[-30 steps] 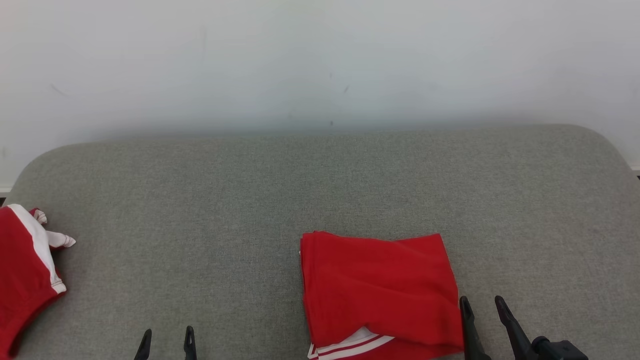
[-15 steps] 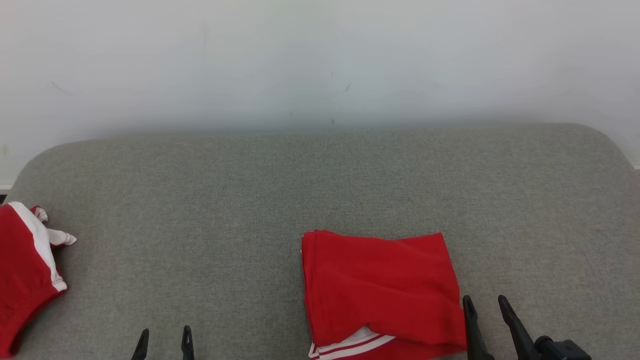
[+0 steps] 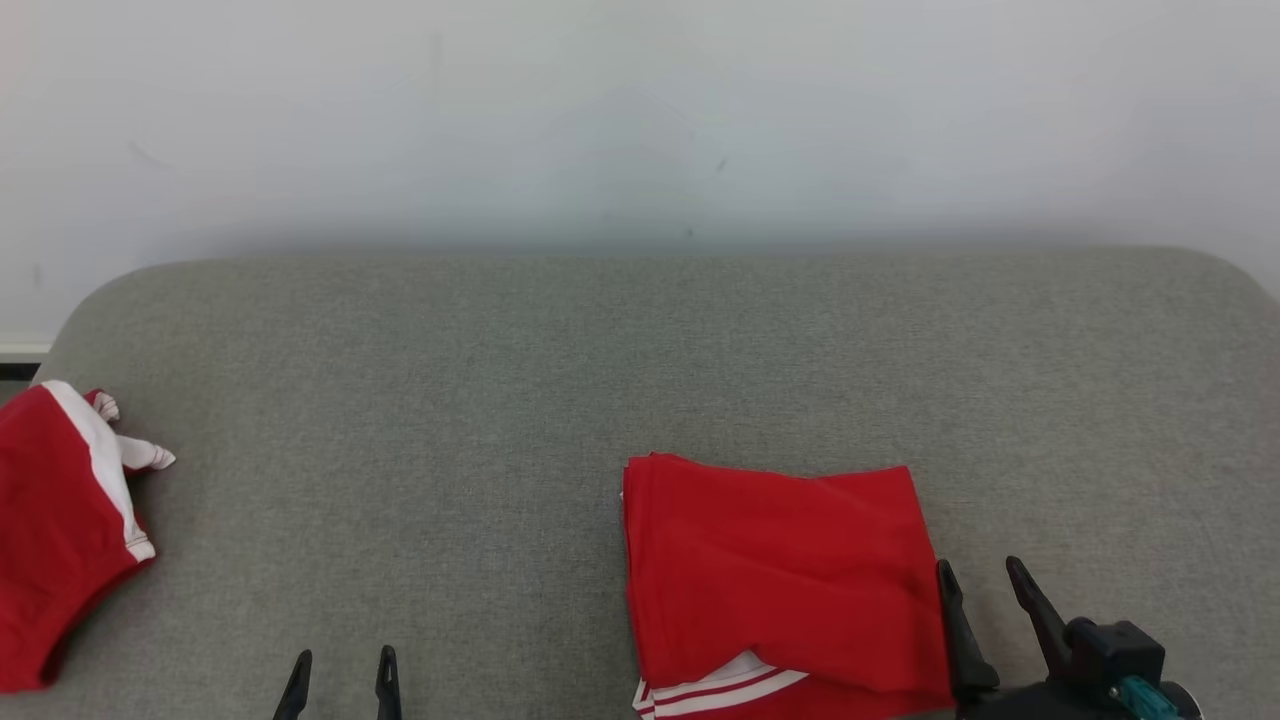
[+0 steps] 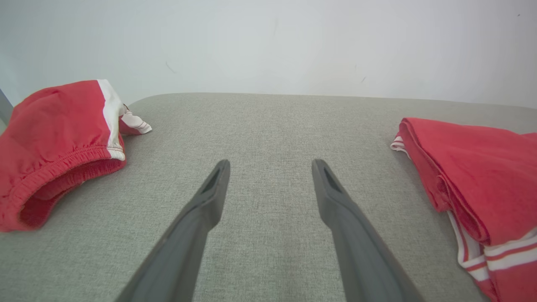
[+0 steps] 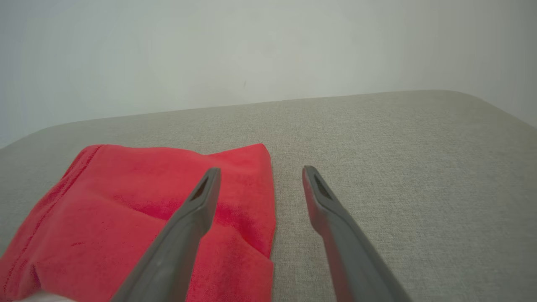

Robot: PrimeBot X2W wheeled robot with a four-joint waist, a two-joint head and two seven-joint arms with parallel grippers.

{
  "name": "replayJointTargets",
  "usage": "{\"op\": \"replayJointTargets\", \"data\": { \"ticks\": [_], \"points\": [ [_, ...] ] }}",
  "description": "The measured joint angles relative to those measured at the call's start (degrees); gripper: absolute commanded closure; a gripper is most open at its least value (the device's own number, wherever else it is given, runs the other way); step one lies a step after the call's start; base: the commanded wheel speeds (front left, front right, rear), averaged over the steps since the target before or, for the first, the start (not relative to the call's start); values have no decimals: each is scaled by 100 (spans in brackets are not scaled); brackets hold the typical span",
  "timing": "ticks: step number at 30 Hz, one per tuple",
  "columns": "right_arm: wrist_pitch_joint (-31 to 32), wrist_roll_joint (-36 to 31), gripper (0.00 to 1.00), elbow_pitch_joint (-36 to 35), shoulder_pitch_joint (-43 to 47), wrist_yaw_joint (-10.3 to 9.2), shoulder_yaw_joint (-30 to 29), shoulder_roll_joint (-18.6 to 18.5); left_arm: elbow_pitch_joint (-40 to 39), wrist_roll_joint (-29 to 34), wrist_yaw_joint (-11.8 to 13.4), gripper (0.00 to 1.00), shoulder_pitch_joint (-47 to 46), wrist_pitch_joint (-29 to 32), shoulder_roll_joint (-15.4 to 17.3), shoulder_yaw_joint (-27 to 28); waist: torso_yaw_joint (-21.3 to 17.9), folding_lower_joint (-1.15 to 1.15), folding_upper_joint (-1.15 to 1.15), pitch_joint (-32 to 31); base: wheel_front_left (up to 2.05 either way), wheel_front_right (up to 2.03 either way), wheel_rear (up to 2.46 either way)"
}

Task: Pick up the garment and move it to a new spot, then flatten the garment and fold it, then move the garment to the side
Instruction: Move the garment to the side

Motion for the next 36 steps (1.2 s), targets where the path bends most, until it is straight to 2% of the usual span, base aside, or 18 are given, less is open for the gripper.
{"op": "replayJointTargets", "data": {
  "ticks": [12,18,19,20,27,36],
  "points": [
    [-1,293,0,2303,-1218,0,445,-372,9,-27,-14,0,-115,0,1,-81,369,0,1,259,0,0,0],
    [-23,564,0,3030,-1534,0,709,-352,9,-26,-35,0,-118,0,0,-37,484,0,0,325,0,0,0],
    [-32,656,58,3101,-1577,0,788,-343,8,-26,-37,0,-118,0,-1,-34,484,0,0,331,0,0,0],
    [-36,715,99,3152,-1624,-1,876,-339,9,-26,-37,0,-118,0,-1,-30,479,0,0,335,0,0,0],
    [-31,1031,100,3275,-1870,0,1285,-383,2,-64,-13,0,-151,0,0,-56,437,0,0,371,0,0,0],
    [1,1166,100,3097,-3017,0,1584,-1227,-227,-124,-74,0,-515,0,-2,-309,343,0,1,791,0,0,0]
  ]
}}
